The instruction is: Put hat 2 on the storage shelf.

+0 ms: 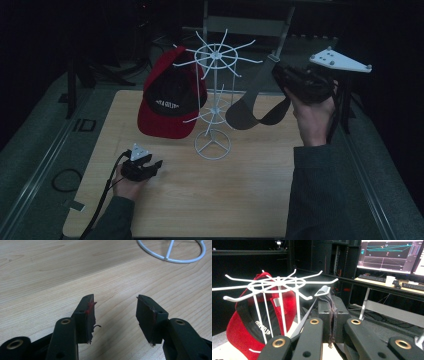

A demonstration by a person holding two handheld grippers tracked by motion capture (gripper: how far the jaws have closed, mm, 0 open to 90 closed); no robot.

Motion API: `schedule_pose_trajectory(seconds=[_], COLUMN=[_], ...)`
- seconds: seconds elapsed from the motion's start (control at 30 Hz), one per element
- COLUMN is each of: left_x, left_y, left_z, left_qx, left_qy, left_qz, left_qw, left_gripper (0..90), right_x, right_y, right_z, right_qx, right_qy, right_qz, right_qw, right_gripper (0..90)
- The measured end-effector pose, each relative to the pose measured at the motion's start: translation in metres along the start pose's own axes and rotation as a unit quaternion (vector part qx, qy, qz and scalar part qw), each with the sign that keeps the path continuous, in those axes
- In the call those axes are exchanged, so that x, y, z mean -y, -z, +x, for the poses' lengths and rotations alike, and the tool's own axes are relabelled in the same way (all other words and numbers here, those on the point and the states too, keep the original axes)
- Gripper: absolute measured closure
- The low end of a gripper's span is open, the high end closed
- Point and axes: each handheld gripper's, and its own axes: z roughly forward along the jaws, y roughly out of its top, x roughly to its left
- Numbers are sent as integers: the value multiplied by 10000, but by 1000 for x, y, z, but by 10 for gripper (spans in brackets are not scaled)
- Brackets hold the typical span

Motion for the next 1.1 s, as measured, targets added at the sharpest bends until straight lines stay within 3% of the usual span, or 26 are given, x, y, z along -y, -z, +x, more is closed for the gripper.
schedule_pose_trajectory(seconds=[1.1], left_x=[0], left_y=[0], left_z=[0], left_qx=[8], left_qy=[-1], left_qz=[-1], left_qw=[10000], left_gripper=[498], right_x=[-2], right_y=[-15], right_z=[5], right_qx=[-127], right_qy=[-9], right_qz=[57], right_qw=[9999], right_gripper=[880])
